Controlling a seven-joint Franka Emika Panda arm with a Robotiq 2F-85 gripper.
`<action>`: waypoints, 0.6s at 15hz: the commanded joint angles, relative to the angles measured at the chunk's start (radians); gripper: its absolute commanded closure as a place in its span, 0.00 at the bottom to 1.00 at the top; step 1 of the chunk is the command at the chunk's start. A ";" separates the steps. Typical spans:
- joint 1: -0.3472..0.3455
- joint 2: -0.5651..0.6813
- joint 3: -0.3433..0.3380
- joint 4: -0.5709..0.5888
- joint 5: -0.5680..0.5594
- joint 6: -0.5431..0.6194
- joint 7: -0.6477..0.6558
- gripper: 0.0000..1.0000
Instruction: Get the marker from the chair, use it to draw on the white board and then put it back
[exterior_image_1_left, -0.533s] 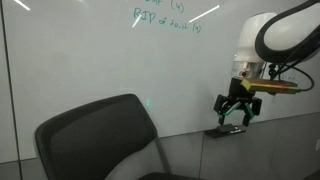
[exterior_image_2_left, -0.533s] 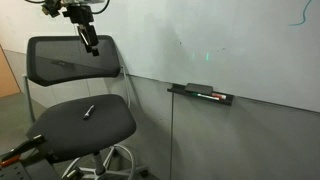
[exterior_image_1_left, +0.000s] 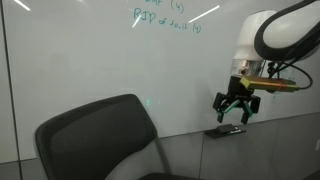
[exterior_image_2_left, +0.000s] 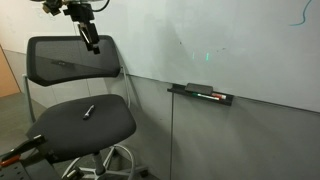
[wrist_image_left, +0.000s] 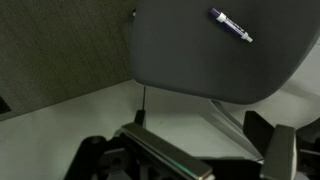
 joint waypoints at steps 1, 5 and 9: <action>0.004 0.069 -0.019 0.051 -0.100 0.009 -0.009 0.00; 0.018 0.231 -0.044 0.145 -0.213 0.009 -0.056 0.00; 0.064 0.411 -0.078 0.229 -0.146 0.014 -0.229 0.00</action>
